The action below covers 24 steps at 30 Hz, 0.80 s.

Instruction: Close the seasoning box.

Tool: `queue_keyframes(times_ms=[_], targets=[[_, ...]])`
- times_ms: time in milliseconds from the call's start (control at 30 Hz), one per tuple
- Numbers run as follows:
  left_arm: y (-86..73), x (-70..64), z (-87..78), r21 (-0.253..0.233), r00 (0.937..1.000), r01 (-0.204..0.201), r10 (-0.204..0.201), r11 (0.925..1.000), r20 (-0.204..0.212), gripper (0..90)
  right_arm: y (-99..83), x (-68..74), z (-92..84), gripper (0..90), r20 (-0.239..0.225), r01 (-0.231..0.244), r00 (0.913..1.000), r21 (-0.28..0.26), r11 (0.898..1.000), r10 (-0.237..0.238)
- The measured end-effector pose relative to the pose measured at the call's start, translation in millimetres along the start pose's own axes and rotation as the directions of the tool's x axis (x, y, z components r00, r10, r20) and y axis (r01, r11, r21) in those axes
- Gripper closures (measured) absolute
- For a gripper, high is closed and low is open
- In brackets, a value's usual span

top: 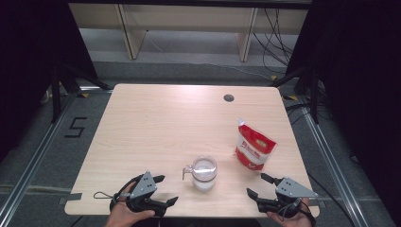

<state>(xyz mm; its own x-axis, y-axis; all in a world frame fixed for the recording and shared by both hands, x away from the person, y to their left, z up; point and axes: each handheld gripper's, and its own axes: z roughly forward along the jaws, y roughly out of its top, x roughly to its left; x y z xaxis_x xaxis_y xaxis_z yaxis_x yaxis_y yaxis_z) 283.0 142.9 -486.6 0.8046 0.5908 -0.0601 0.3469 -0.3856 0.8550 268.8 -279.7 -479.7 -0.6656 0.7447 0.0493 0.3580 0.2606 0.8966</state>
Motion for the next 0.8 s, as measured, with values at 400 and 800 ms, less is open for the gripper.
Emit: queue_keyframes(times_ms=[400, 800], targets=[[0.6, -0.8, -0.3, 0.001, 1.0000, 0.003, -0.003, 1.0000, 0.006, 16.6, -2.2, -4.4, 2.9, 24.0, 0.006, 0.043, 0.9990, 0.022, 0.999, -0.043], [0.2, 5.5, 0.8, 0.007, 1.0000, -0.003, 0.003, 1.0000, -0.008, 16.6, -5.0, -9.4, 5.0, 21.4, 0.023, 0.043, 0.9988, 0.040, 0.998, -0.044]])
